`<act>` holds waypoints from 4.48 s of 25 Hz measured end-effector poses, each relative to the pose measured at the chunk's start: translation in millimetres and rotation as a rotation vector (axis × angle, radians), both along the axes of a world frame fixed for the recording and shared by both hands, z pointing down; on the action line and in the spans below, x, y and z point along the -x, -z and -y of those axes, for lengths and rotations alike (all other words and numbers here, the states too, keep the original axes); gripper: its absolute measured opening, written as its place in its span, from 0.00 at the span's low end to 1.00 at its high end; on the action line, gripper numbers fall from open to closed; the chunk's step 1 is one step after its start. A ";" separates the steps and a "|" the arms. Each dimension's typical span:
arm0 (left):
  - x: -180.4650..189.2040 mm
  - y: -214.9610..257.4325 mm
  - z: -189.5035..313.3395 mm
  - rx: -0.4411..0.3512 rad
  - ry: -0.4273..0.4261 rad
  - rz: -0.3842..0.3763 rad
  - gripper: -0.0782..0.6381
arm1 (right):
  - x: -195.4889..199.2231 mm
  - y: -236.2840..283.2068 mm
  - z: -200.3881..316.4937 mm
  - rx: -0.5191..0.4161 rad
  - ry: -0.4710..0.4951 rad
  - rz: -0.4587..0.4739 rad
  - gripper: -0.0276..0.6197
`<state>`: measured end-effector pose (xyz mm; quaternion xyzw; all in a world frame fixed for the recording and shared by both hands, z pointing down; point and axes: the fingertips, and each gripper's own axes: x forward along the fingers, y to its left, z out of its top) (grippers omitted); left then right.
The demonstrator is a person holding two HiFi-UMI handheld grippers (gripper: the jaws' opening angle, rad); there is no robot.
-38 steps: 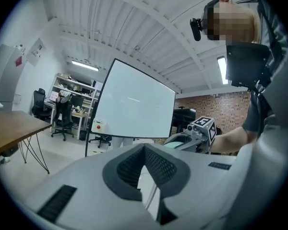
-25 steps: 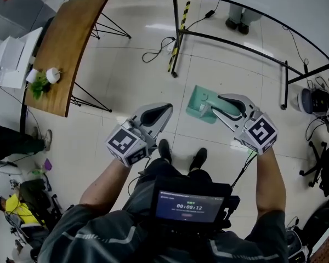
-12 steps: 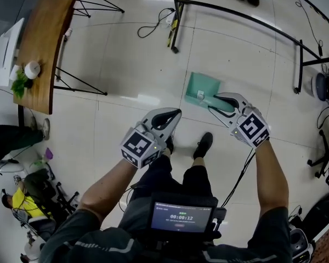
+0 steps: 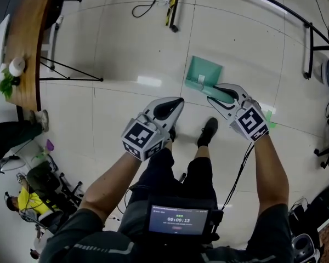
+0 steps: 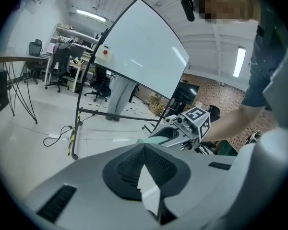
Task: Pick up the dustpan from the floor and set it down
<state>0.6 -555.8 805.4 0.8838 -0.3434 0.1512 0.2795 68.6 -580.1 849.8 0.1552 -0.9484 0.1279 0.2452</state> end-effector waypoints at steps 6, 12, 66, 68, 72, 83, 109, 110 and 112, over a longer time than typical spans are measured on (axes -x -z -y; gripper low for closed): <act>10.6 7.1 -4.1 -0.005 0.013 0.001 0.15 | 0.0 -5.1 -20.9 0.025 -0.023 -0.057 0.30; 1.3 32.8 -17.2 -0.012 0.003 -0.003 0.15 | -10.1 1.2 -55.3 0.052 -0.035 -0.115 0.32; -48.0 580.9 -125.8 -0.606 -0.010 -0.170 0.15 | -91.5 631.1 -131.9 -0.418 -0.394 0.224 0.08; -56.0 575.7 -133.5 -0.594 0.020 -0.147 0.15 | -105.9 626.6 -136.7 -0.403 -0.380 0.234 0.08; -75.8 561.9 -155.1 -0.588 0.046 -0.063 0.15 | -122.7 614.9 -154.9 -0.385 -0.327 0.232 0.08; -6.6 554.8 -274.4 -0.600 0.060 -0.091 0.15 | -52.0 618.5 -254.4 -0.423 -0.350 0.289 0.08; 166.4 586.1 -582.1 -0.587 -0.084 -0.267 0.15 | 78.6 657.2 -603.9 -0.425 -0.644 0.269 0.08; 156.7 588.6 -587.4 -0.592 -0.088 -0.267 0.15 | 69.9 658.7 -609.9 -0.428 -0.644 0.272 0.08; 136.5 594.3 -597.5 -0.597 -0.088 -0.267 0.15 | 52.4 661.2 -620.2 -0.429 -0.640 0.276 0.08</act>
